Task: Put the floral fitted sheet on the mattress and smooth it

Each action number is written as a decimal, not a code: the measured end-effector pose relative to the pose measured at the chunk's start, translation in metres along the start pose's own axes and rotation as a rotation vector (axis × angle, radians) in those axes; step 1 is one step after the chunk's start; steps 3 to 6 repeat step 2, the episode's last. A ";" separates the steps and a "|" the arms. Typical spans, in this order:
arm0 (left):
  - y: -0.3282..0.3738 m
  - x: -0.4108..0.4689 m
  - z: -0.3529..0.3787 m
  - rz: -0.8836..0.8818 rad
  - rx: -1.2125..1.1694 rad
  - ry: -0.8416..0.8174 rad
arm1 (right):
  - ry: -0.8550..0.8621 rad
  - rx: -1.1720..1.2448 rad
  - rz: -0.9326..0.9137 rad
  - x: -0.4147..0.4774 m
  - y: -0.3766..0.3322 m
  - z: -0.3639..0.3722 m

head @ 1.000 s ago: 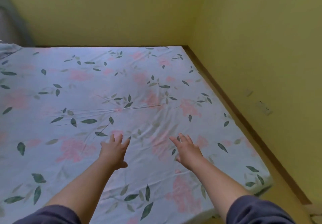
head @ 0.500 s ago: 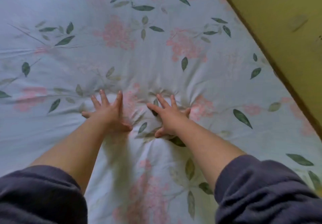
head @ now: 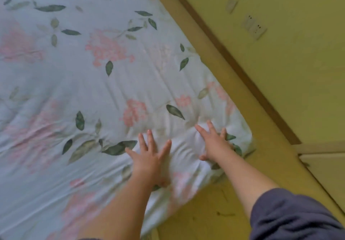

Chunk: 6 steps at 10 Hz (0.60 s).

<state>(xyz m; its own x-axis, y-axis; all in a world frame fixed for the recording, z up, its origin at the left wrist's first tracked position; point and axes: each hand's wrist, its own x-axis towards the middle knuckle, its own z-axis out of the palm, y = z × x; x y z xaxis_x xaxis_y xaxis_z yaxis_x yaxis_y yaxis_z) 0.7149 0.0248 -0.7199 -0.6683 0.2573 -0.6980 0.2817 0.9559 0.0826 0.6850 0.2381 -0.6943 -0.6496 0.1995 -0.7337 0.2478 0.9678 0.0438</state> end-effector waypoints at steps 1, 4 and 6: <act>0.058 -0.014 0.004 0.191 0.136 -0.094 | -0.054 0.010 0.207 -0.022 0.058 0.005; 0.081 -0.034 -0.008 0.487 0.267 -0.173 | -0.072 -0.042 0.321 -0.046 0.080 0.006; 0.081 -0.034 -0.008 0.487 0.267 -0.173 | -0.072 -0.042 0.321 -0.046 0.080 0.006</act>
